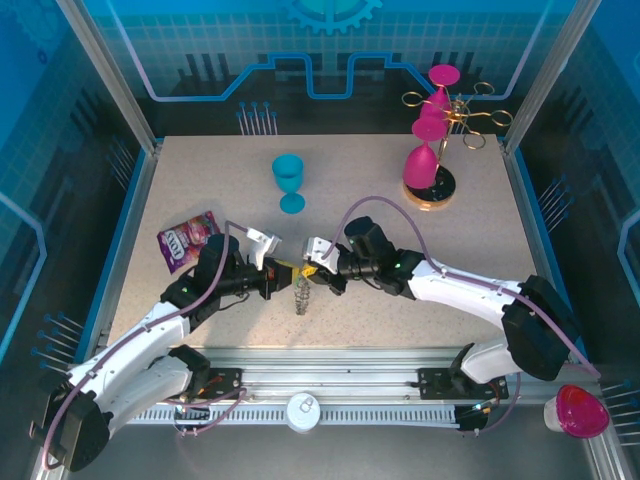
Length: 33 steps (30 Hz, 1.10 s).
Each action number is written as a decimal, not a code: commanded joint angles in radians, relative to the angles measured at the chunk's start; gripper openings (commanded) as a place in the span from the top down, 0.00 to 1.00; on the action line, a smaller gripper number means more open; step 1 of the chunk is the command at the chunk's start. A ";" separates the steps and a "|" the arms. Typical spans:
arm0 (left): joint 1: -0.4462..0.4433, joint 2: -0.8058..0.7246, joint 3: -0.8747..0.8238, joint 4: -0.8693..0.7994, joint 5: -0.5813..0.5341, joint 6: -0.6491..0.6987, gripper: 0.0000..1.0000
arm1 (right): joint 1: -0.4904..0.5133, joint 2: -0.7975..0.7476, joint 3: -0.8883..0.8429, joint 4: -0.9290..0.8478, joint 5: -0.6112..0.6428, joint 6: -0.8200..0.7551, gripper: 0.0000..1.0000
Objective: Put the keys on the keyring
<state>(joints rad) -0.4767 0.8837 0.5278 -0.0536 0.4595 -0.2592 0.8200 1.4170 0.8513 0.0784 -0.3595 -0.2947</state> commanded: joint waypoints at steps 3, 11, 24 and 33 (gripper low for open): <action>0.005 -0.003 -0.018 0.037 -0.043 -0.032 1.00 | 0.016 -0.038 -0.017 0.072 -0.042 0.054 1.00; 0.007 0.002 -0.022 0.057 -0.037 -0.053 1.00 | 0.016 -0.047 -0.039 0.120 -0.062 0.074 1.00; 0.009 -0.050 -0.047 0.087 -0.035 -0.067 1.00 | 0.018 -0.024 -0.001 0.070 0.073 0.131 1.00; 0.011 -0.049 -0.066 0.151 -0.001 -0.120 1.00 | 0.035 -0.017 -0.002 0.108 0.133 0.183 1.00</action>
<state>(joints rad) -0.4728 0.8459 0.4831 0.0376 0.4263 -0.3389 0.8330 1.3987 0.8192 0.1368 -0.2596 -0.1444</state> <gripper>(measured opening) 0.049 0.058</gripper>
